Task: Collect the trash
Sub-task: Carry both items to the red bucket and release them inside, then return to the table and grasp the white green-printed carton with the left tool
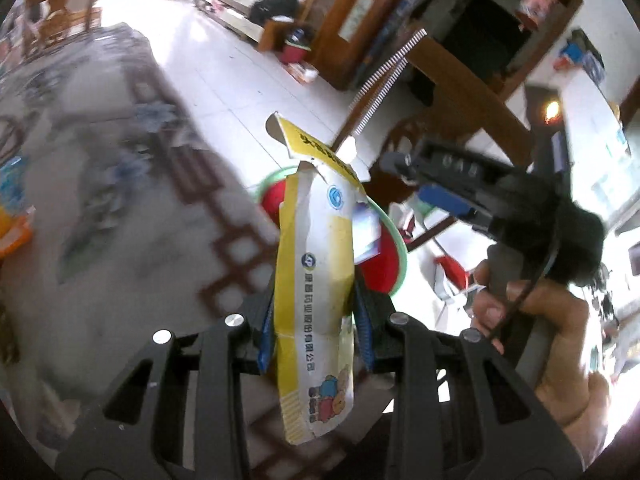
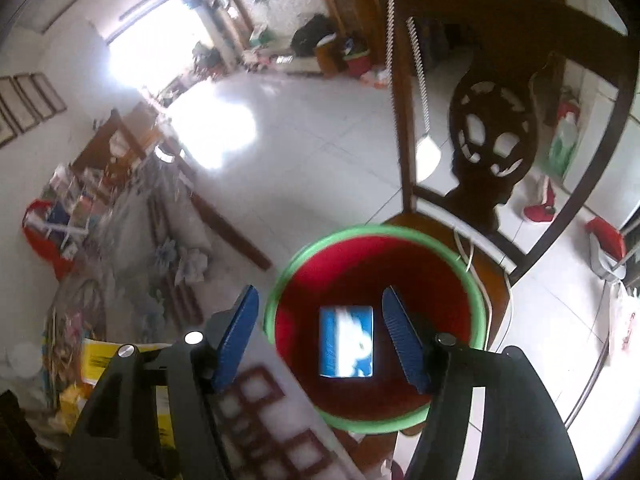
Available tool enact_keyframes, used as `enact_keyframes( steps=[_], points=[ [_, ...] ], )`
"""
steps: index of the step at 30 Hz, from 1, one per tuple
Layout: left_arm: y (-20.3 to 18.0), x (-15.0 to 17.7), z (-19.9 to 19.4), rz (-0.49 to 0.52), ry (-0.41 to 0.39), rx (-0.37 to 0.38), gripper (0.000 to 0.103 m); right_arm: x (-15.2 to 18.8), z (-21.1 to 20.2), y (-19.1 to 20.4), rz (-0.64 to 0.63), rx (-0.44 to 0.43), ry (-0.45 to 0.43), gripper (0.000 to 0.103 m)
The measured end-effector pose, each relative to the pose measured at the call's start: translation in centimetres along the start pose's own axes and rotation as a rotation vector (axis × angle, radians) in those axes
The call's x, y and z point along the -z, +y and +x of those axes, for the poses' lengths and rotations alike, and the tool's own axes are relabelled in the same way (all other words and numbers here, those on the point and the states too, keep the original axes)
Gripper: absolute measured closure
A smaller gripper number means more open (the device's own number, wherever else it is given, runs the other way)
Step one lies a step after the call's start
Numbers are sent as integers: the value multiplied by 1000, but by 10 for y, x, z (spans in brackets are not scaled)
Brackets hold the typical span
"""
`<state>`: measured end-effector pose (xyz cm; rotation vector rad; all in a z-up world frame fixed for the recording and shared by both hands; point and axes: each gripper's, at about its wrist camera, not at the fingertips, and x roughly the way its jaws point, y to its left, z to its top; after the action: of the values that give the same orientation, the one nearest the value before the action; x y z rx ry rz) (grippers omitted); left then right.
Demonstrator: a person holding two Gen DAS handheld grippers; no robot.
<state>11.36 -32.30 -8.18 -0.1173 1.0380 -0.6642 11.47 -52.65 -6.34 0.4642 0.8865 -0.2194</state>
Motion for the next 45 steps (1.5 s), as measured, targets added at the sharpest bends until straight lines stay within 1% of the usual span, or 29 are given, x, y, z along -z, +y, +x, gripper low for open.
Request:
enact_keyframes(
  steps=[2, 3, 5, 8, 9, 10, 11, 13, 15, 18, 20, 22, 24, 27, 30, 31, 33, 34, 37, 38, 39, 40, 41, 42, 43, 45],
  points=[
    [-10, -7, 15, 20, 22, 4, 72, -3, -10, -6, 35, 18, -57, 31],
    [-14, -10, 21, 32, 32, 0, 70, -4, -14, -11, 57, 20, -83, 29],
    [-20, -15, 30, 47, 37, -14, 69, -6, -22, -21, 108, 19, -126, 29],
    [-25, -18, 38, 60, 41, -21, 59, -8, -23, -29, 151, 10, -132, 28],
    [-25, -18, 38, 65, 37, -28, 49, -9, -22, -31, 156, 6, -127, 28],
    [-26, -19, 37, 69, 27, -37, 44, -9, -21, -30, 157, 3, -122, 28],
    [-26, -19, 37, 69, 19, -44, 42, -11, -20, -30, 152, 3, -121, 28],
    [-23, -18, 33, 52, 7, -49, 32, -11, -21, -26, 135, 5, -128, 29],
    [-21, -19, 29, 34, -6, -48, 31, -12, -21, -21, 116, 6, -133, 28],
    [-10, -10, 7, 22, -28, -59, 31, -11, -20, -11, 80, 11, -134, 28],
    [-4, -9, -9, 19, -53, -82, 29, -10, -18, -3, 59, 7, -127, 28],
    [8, 2, -35, -12, -88, -109, 25, -8, -16, 6, 36, -2, -118, 28],
    [22, 12, -59, -57, -118, -129, 24, -5, -15, 20, -2, -13, -104, 28],
    [55, 33, -102, -149, -173, -214, 24, 4, -11, 47, -81, -32, -77, 28],
    [98, 54, -148, -267, -223, -323, 24, 17, -8, 78, -163, -55, -55, 28],
    [117, 62, -168, -309, -229, -373, 24, 20, -7, 87, -187, -64, -48, 27],
    [140, 68, -197, -329, -234, -432, 24, 30, -5, 110, -236, -96, -30, 22],
    [154, 71, -217, -326, -229, -480, 24, 33, -5, 117, -250, -109, -24, 21],
    [181, 69, -261, -239, -164, -601, 22, 46, -2, 144, -300, -143, -2, 21],
    [189, 69, -271, -211, -129, -616, 21, 51, 0, 155, -320, -152, 8, 21],
    [199, 67, -277, -189, -84, -615, 21, 55, 1, 164, -334, -163, 18, 21],
    [212, 68, -282, -168, -19, -613, 21, 58, 3, 171, -344, -170, 26, 21],
    [222, 72, -286, -147, 29, -618, 21, 60, 5, 176, -352, -173, 31, 21],
    [232, 77, -284, -108, 96, -627, 21, 63, 7, 183, -364, -177, 40, 21],
    [241, 84, -282, -82, 145, -629, 20, 67, 8, 189, -374, -181, 47, 21],
    [267, 108, -268, -48, 274, -650, 21, 73, 12, 201, -394, -187, 62, 21]
  ],
)
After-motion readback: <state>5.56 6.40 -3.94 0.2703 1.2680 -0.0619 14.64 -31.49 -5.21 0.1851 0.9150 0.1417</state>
